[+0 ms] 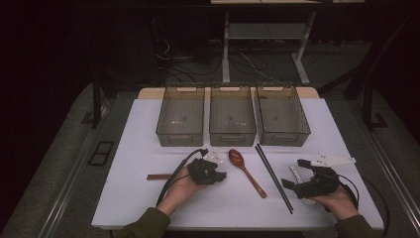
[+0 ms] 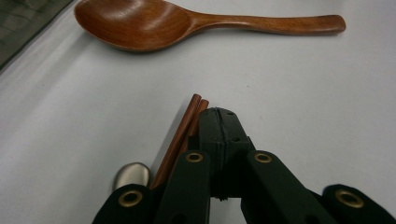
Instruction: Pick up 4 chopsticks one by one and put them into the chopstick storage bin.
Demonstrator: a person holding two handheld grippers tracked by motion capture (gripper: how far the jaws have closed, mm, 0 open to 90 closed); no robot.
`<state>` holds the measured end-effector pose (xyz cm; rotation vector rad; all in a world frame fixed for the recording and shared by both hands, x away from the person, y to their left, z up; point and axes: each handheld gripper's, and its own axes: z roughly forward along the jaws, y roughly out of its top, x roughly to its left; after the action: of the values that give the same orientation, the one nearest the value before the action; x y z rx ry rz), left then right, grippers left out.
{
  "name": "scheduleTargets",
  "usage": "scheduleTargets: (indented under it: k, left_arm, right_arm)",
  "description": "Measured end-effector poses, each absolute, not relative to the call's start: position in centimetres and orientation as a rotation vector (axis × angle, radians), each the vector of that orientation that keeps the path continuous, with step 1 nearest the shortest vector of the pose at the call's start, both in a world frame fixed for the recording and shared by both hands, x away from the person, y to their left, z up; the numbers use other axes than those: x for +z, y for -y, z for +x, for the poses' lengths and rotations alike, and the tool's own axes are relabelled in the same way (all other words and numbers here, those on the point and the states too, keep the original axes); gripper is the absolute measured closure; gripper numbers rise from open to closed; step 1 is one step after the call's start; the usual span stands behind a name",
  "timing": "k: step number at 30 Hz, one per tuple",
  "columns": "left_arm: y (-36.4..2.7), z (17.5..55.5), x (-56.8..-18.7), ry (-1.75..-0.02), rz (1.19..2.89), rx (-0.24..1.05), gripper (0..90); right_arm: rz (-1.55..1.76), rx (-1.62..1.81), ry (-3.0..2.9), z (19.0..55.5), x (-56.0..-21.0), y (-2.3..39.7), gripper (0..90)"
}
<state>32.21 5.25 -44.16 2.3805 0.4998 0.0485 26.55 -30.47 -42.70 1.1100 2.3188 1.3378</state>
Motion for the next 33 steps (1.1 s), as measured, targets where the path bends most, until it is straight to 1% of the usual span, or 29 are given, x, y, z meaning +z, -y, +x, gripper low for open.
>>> scheduleTargets:
  k: [4, 5, 6, 7, 8, 10, 13, 14, 17, 18, 19, 21, 23, 24, 26, 29, 32, 33]
  left_arm:
    - [-5.2, 32.6, -44.2, -0.507, 2.383, 0.061, 88.8]
    - [-5.1, 32.6, -44.3, -0.543, 2.357, 0.059, 88.8]
    - [-5.2, 32.8, -44.1, -0.523, 2.382, 0.064, 88.8]
    - [-5.1, 32.9, -44.3, -0.554, 2.355, 0.066, 88.8]
    - [-5.2, 33.1, -44.1, -0.531, 2.38, 0.073, 88.8]
    - [-5.2, 33.3, -44.2, -0.572, 2.351, 0.074, 88.8]
    - [-5.4, 33.6, -44.1, -0.581, 2.366, 0.076, 88.8]
    - [-5.4, 33.7, -44.2, -0.614, 2.335, 0.082, 88.8]
    - [-5.5, 33.7, -44.2, -0.634, 2.329, 0.083, 88.8]
    - [-5.7, 34.0, -44.1, -0.604, 2.342, 0.101, 88.8]
    - [-5.7, 33.9, -44.1, -0.627, 2.342, 0.094, 88.8]
    - [-5.9, 34.2, -44.0, -0.606, 2.35, 0.107, 88.8]
    - [-6.0, 34.1, -43.9, -0.633, 2.342, 0.101, 88.8]
    - [-6.1, 34.2, -43.9, -0.62, 2.342, 0.114, 88.8]
    - [-6.2, 34.1, -43.7, -0.633, 2.318, 0.109, 88.8]
    - [-6.7, 34.0, -43.1, -0.61, 2.317, 0.104, 88.7]
    - [-7.4, 33.7, -42.3, -0.634, 2.277, 0.076, 88.6]
    - [-7.7, 33.6, -42.0, -0.629, 2.273, 0.078, 85.5]
  right_arm:
    - [1.111, 1.338, -2.319, 26.6, -42.7, 30.5, 0.7]
    - [1.112, 1.338, -2.319, 26.5, -42.7, 30.5, 0.7]
    - [1.111, 1.338, -2.319, 26.6, -42.7, 30.5, 0.7]
    - [1.111, 1.338, -2.319, 26.6, -42.7, 30.5, 0.7]
    - [1.113, 1.336, -2.32, 26.6, -42.7, 30.5, 0.6]
    - [1.113, 1.337, -2.319, 26.6, -42.7, 30.5, 0.7]
    - [1.112, 1.337, -2.319, 26.6, -42.7, 30.5, 0.7]
    - [1.111, 1.337, -2.318, 26.6, -42.7, 30.5, 0.7]
    - [1.113, 1.338, -2.318, 26.6, -42.7, 30.5, 0.7]
    - [1.113, 1.337, -2.319, 26.6, -42.7, 30.5, 0.7]
    - [1.112, 1.336, -2.32, 26.6, -42.7, 30.5, 0.7]
    - [1.112, 1.337, -2.32, 26.6, -42.7, 30.5, 0.7]
    - [1.111, 1.338, -2.319, 26.6, -42.7, 30.5, 0.7]
    - [1.112, 1.338, -2.318, 26.6, -42.7, 30.5, 0.7]
    - [1.112, 1.337, -2.319, 26.6, -42.7, 30.5, 0.7]
    - [1.11, 1.34, -2.318, 26.5, -42.7, 30.5, 0.7]
    - [1.113, 1.341, -2.32, 26.5, -42.6, 30.6, 0.7]
    - [1.116, 1.342, -2.32, 26.5, -42.6, 30.6, 0.7]
